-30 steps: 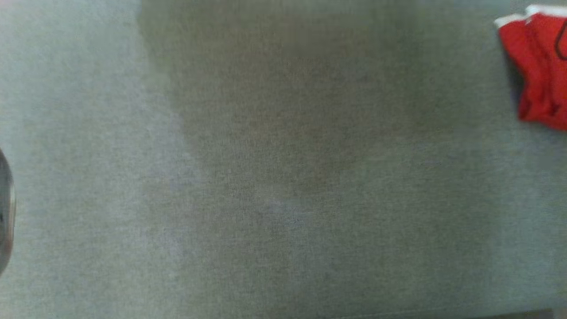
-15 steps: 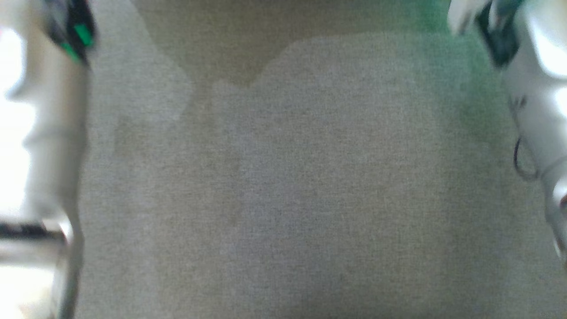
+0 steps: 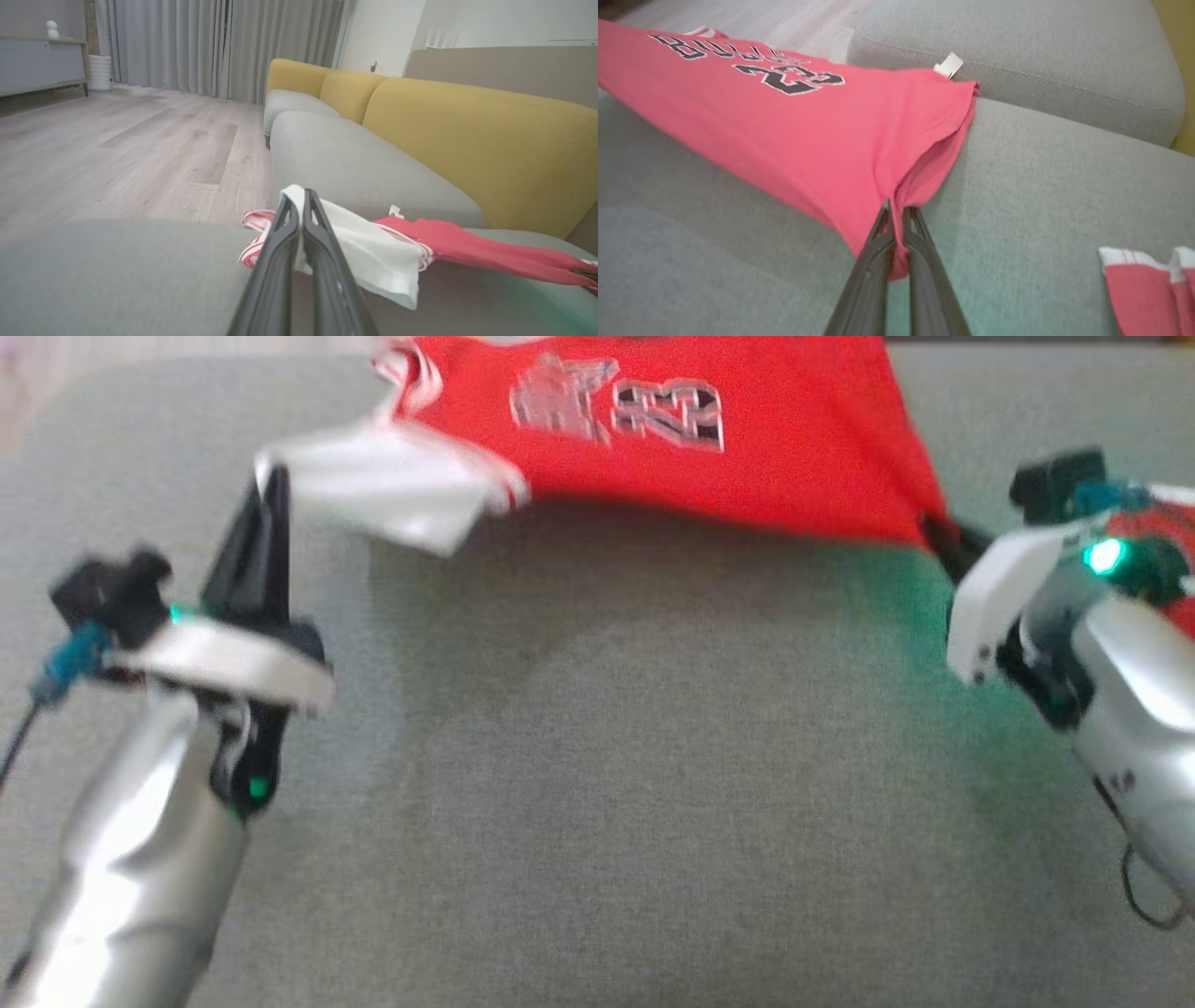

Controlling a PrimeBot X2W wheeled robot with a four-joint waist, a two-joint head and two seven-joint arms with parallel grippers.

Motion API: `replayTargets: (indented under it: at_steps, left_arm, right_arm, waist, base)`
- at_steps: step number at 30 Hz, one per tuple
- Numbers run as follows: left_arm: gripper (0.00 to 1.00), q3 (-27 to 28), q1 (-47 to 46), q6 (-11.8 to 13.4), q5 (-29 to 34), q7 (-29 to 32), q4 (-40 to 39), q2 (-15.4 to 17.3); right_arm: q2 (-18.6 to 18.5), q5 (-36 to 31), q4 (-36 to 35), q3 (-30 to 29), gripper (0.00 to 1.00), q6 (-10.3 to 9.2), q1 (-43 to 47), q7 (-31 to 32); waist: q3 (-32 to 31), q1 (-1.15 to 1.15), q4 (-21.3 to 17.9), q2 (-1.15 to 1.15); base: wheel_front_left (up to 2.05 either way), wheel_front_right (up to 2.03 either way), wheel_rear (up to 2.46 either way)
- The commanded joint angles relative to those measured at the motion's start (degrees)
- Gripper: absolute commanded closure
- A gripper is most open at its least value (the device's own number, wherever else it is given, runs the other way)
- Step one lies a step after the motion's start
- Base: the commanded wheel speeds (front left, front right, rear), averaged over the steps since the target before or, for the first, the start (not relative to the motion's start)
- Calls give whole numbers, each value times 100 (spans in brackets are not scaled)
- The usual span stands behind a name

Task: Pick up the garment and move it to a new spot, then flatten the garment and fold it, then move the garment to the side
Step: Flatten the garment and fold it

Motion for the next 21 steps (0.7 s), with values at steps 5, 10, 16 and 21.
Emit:
replayTargets:
  at_steps: [5,10,16,21]
  left_arm:
    - [100,-50,554,10,-123,160,-512,529]
    - [100,-167,1038,17,-165,318,-839,698]
    - [100,-203,1734,173,-271,406,-1451,864]
    - [100,-273,2265,335,-328,596,-2052,1038]
  right_arm:
    - [-544,541,-672,511,100,39,504,317]
    - [-828,826,-999,720,100,39,692,427]
    - [-1147,1181,-1326,951,100,39,1021,571]
    - [-1428,1496,-1720,1161,100,39,1380,854]
  waist:
    - [-471,2,122,0]
    - [-674,2,104,0]
    - [-1074,2,145,0]
    - [-1420,2,180,0]
  base:
    - [0,0,0]
    - [0,0,0]
    - [0,0,0]
    - [0,0,0]
